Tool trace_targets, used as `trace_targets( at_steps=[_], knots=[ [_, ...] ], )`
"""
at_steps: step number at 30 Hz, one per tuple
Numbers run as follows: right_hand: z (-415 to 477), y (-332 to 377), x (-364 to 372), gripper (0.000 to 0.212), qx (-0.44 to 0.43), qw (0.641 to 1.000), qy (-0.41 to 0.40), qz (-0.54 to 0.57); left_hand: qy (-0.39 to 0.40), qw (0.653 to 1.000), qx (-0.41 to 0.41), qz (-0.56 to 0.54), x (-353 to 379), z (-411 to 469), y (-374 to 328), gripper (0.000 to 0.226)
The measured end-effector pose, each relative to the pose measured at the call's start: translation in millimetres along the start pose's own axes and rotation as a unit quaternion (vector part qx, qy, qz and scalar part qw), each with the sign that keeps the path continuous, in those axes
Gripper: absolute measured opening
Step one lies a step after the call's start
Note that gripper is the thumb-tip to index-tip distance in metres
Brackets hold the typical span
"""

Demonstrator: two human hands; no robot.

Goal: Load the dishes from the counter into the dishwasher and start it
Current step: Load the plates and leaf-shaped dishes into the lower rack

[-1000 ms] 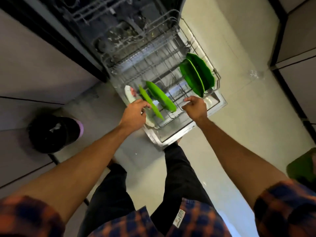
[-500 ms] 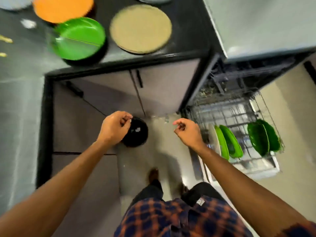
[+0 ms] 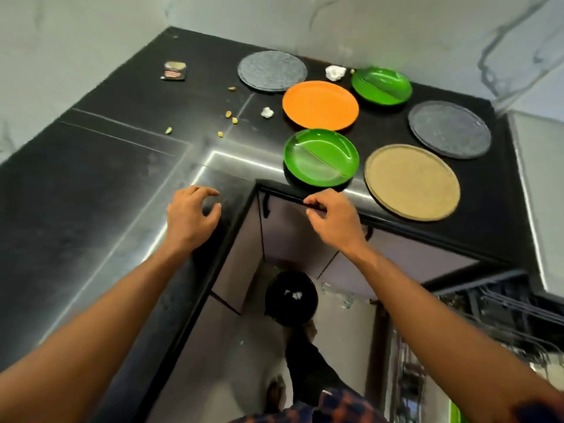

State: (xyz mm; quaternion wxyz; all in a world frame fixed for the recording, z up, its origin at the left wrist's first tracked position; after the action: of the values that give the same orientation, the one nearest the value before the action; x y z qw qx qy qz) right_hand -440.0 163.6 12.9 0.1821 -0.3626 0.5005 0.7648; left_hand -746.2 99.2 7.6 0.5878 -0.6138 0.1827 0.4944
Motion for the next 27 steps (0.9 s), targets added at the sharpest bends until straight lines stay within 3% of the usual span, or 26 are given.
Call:
trace_targets(
  at_steps=[4,9,12,16,27],
  knots=[
    [64.9,-5.5,-6.0,0.023,0.004,0.998,-0.040,-0.042,-0.003,1.000,-0.015,-0.004,15.6,31.9,0.5,0.030],
    [128.7,-53.3,-35.6,0.036,0.081,0.987,-0.077,-0.118,0.009,1.000,0.011,0.021,57.0,86.7,-35.2,0.040],
    [151.0,-87.8,-47.5,0.049,0.131,0.976,-0.058,-0.165,0.049,0.997,0.001,0.053,90.1,115.8,-46.7,0.048],
    [161.1,-119.8,-43.9,0.058,0.204,0.969,-0.006,-0.143,0.073,0.993,-0.040,0.087,111.1,129.7,-53.1,0.060],
    [169.8,-128.0,-45.2,0.020,0.276,0.951,-0.003,-0.137,0.063,0.990,-0.052,0.115,115.3,130.8,-57.7,0.059]
  ],
)
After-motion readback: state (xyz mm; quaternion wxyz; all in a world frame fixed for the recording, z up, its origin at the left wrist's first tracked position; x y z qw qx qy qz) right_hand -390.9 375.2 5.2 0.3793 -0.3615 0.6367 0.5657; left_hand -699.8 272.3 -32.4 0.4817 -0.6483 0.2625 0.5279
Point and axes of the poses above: each hand's wrist, its own z-axis towards the middle knuckle, its own x-axis out of the palm, y = z × x, the point moved 7 cm from there along z, towards the middle knuckle, and after that the axes turned 7 degrees about -x, right-handed, at the moved point
